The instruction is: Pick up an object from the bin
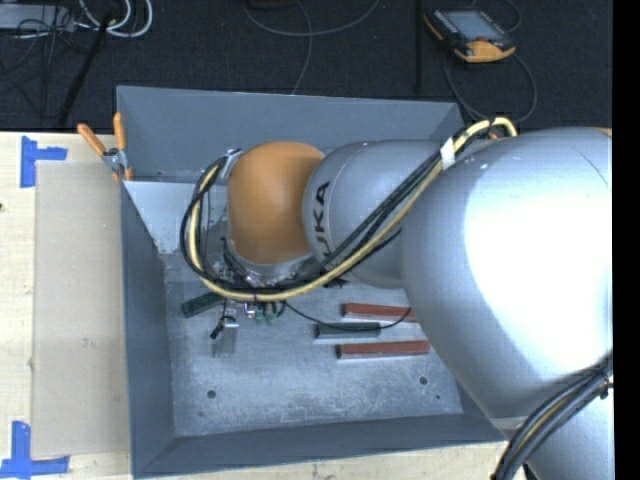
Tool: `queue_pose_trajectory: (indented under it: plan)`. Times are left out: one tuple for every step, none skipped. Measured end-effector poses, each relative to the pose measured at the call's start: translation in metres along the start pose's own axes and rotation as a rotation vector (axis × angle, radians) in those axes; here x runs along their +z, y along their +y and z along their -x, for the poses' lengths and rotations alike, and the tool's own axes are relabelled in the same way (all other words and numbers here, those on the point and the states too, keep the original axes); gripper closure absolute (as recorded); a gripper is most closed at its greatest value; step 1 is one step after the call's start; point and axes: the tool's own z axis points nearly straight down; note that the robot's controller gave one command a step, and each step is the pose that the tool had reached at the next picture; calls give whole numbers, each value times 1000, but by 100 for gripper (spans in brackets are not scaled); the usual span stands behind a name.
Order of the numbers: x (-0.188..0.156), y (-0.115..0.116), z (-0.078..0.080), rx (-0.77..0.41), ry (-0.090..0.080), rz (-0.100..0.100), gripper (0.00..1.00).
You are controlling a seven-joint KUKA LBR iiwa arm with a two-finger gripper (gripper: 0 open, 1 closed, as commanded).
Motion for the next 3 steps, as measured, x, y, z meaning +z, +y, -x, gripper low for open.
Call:
queue_pose_trajectory:
  plan:
    - [0,0,0,6,0,0,0]
    - [0,0,0,13,0,0,0]
    - [-1,0,1,14,-1,1,100]
